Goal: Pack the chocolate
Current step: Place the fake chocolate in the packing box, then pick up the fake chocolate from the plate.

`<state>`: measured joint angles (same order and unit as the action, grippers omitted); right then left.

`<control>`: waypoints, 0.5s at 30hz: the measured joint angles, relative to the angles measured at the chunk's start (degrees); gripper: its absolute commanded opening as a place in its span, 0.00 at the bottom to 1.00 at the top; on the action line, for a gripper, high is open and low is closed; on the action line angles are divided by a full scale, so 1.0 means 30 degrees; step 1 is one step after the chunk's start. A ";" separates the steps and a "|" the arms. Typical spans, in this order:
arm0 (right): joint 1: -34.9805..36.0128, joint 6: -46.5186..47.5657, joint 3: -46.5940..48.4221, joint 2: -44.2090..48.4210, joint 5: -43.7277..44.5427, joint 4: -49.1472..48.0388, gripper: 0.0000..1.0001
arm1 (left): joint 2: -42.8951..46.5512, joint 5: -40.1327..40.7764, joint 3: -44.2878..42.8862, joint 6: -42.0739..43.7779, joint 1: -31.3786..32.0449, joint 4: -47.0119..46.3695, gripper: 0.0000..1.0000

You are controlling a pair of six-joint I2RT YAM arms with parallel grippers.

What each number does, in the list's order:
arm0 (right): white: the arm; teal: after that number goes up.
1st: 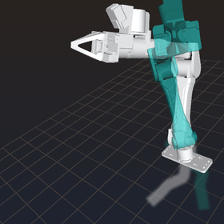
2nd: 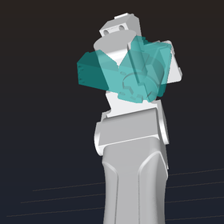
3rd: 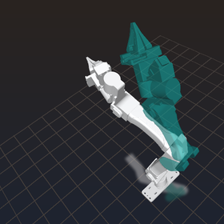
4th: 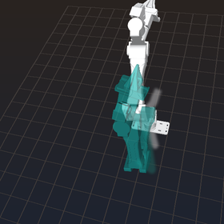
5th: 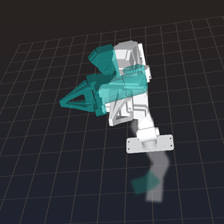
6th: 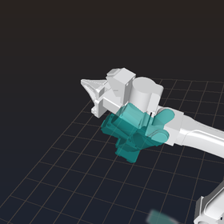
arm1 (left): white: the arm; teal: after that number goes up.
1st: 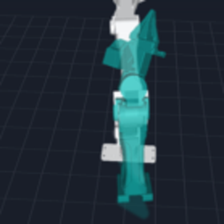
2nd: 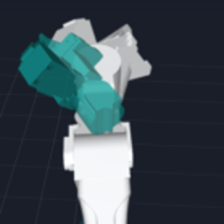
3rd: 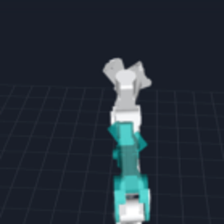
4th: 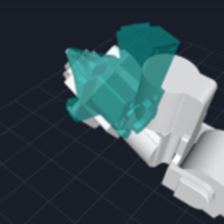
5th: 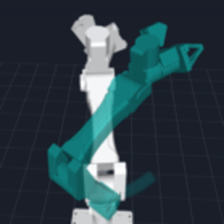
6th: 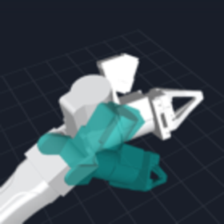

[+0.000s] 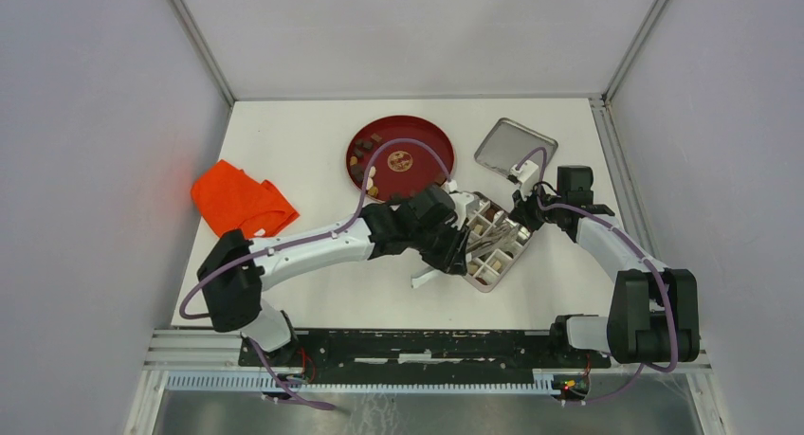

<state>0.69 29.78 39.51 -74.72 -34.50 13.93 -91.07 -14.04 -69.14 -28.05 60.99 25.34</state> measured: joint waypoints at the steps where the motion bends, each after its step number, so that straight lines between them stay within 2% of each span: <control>1: 0.0000 0.0007 0.0000 0.0000 0.0000 0.0000 0.00 | 0.0219 0.0087 -0.0007 0.0000 0.0000 0.0095 0.37; 9: -0.0007 0.0007 0.0000 0.0000 0.0000 0.0000 0.00 | 0.2259 0.1173 0.0073 0.0022 -0.0714 0.1792 0.37; 11: -0.0007 0.0000 0.0000 0.0000 0.0000 0.0000 0.00 | 0.2943 0.1260 0.0255 0.0197 -0.1734 0.2521 0.37; 15: -0.0007 0.0007 0.0000 0.0000 0.0007 0.0000 0.00 | 0.4124 0.1406 0.0357 0.1100 -0.5625 0.3789 0.38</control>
<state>0.67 29.80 39.51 -74.72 -34.48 13.93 -78.70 -9.82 -68.07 -24.75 44.12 36.71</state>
